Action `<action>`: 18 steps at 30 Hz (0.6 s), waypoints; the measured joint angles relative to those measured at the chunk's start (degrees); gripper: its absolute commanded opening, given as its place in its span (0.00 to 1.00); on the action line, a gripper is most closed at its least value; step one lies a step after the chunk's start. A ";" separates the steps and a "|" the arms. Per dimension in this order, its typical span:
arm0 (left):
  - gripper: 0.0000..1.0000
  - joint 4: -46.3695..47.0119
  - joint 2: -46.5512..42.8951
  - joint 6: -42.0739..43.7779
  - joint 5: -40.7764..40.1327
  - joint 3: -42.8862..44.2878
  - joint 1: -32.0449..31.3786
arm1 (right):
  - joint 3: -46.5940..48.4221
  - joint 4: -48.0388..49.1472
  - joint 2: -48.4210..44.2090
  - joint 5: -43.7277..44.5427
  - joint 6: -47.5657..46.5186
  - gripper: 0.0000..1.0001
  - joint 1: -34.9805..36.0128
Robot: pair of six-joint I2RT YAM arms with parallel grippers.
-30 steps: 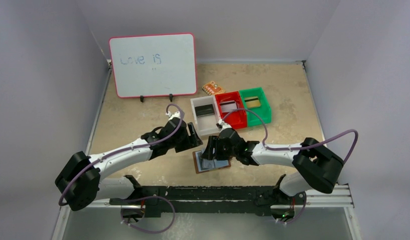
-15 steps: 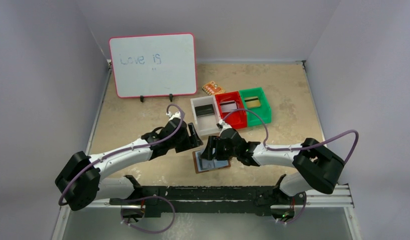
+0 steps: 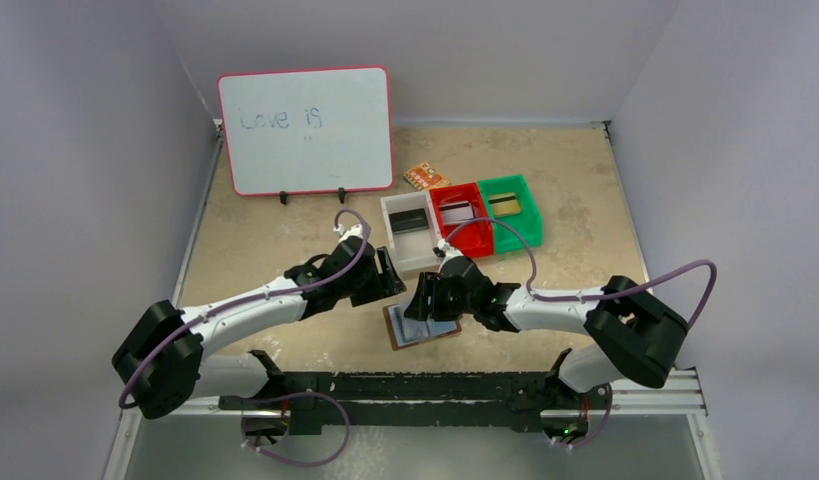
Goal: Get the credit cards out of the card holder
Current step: Remove the credit card from the card holder.
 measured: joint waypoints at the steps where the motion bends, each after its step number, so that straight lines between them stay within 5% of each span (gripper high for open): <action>1: 0.65 0.02 0.07 0.00 0.00 0.00 -0.02 | -0.04 0.07 0.00 -0.02 0.02 0.53 -0.04; 9: 0.64 2.21 2.10 -0.33 0.39 -0.02 -0.90 | -1.22 1.53 0.00 -0.55 0.57 0.54 -0.52; 18: 0.62 1.84 2.58 -2.80 -2.67 -0.70 -1.44 | -0.17 1.55 0.00 -0.15 -1.22 0.75 -0.68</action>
